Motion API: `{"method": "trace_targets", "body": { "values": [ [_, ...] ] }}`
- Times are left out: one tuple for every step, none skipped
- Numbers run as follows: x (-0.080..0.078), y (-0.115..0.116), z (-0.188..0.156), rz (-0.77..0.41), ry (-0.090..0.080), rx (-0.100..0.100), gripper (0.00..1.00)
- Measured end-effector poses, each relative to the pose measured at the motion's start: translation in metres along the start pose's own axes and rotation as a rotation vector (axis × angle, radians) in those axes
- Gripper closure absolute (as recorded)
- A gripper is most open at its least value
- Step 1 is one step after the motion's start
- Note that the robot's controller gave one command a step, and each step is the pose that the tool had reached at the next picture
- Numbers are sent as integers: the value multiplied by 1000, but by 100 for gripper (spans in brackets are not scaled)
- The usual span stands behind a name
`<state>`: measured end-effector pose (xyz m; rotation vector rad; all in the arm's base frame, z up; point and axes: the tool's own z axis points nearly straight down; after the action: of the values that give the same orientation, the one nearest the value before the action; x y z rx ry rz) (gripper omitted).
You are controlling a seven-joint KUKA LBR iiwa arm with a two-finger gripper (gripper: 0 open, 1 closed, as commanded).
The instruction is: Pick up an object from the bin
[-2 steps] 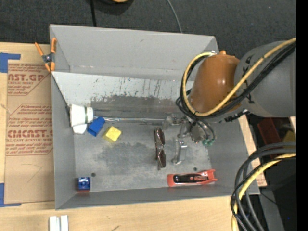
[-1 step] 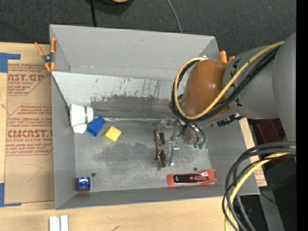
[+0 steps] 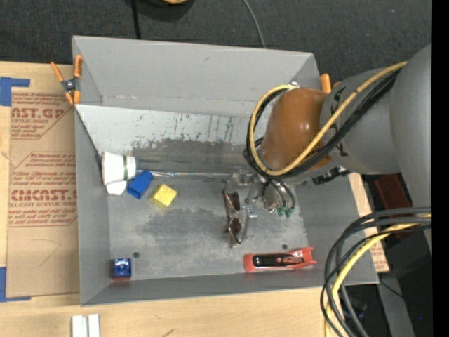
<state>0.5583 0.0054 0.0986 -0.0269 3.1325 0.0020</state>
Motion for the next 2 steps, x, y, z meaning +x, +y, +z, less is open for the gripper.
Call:
{"method": "trace_targets", "body": {
  "values": [
    [-4,5,10,18,6,-1,0],
    [-5,5,11,13,6,-2,0]
  ]
}}
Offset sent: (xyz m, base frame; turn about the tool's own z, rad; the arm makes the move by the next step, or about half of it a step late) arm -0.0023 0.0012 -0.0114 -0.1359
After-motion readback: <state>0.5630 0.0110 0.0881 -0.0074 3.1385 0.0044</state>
